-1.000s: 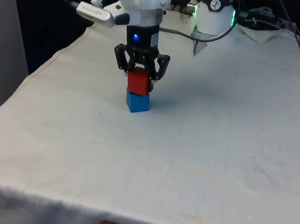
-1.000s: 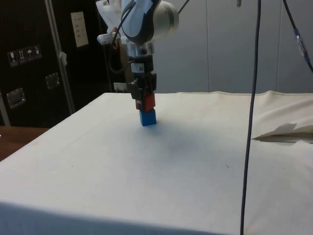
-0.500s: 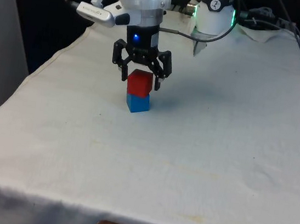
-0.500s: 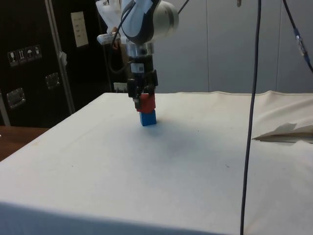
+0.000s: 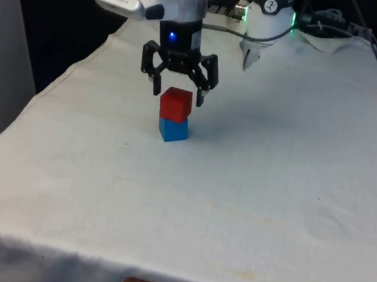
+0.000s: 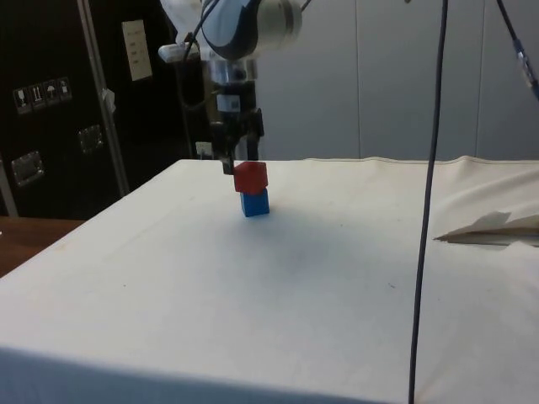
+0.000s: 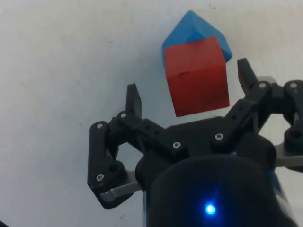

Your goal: Stack the two cubes.

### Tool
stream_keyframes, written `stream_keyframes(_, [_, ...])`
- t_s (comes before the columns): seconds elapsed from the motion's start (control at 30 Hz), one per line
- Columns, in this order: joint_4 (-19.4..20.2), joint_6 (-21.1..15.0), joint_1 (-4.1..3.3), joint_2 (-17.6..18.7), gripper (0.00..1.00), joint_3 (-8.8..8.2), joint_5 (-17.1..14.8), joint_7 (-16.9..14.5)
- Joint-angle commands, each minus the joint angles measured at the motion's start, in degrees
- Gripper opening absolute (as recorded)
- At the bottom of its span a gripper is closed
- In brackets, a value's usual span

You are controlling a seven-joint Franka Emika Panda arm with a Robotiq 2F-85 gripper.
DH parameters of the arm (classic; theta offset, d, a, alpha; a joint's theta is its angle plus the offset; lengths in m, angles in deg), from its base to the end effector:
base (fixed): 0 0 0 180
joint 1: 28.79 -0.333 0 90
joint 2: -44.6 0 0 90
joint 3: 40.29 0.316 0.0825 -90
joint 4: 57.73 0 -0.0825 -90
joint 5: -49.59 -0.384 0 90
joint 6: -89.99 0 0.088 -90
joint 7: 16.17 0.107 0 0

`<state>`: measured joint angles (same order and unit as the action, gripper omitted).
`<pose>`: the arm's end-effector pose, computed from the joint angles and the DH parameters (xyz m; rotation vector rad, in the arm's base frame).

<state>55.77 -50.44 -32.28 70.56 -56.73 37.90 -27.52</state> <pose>0.6019 -0.1318 0.2479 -3.1316 0.2400 -0.0681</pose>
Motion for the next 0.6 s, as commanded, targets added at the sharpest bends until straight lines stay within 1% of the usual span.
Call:
stream_keyframes(0.0, [-0.29, 0.86, -0.4, -0.34, 1.0, -0.34, 0.86, 0.52])
stream_keyframes(0.17, [-1.09, 2.41, -0.92, -1.32, 1.0, -0.4, 2.06, 0.86])
stream_keyframes(0.2, [-0.92, 1.6, -0.46, -1.09, 1.0, 0.0, 1.2, 0.17])
stream_keyframes(0.23, [-1.26, 2.69, -0.97, -1.43, 1.0, -0.4, 2.23, 0.86])
stream_keyframes(0.37, [-1.89, 3.72, -1.26, -2.01, 1.0, -0.23, 3.04, 1.09])
stream_keyframes(0.43, [-2.06, 4.13, -1.49, -2.23, 1.0, -0.11, 3.32, 1.15])
stream_keyframes(0.47, [-2.29, 4.53, -1.72, -2.58, 1.0, -0.06, 3.67, 1.26])
stream_keyframes(0.5, [-2.18, 3.9, -1.32, -2.41, 1.0, 0.23, 3.04, 0.63])
stream_keyframes(0.53, [-2.41, 4.76, -1.78, -2.69, 1.0, 0.0, 3.84, 1.26])
stream_keyframes(0.57, [-2.52, 4.98, -1.95, -2.86, 1.0, 0.06, 3.95, 1.38])
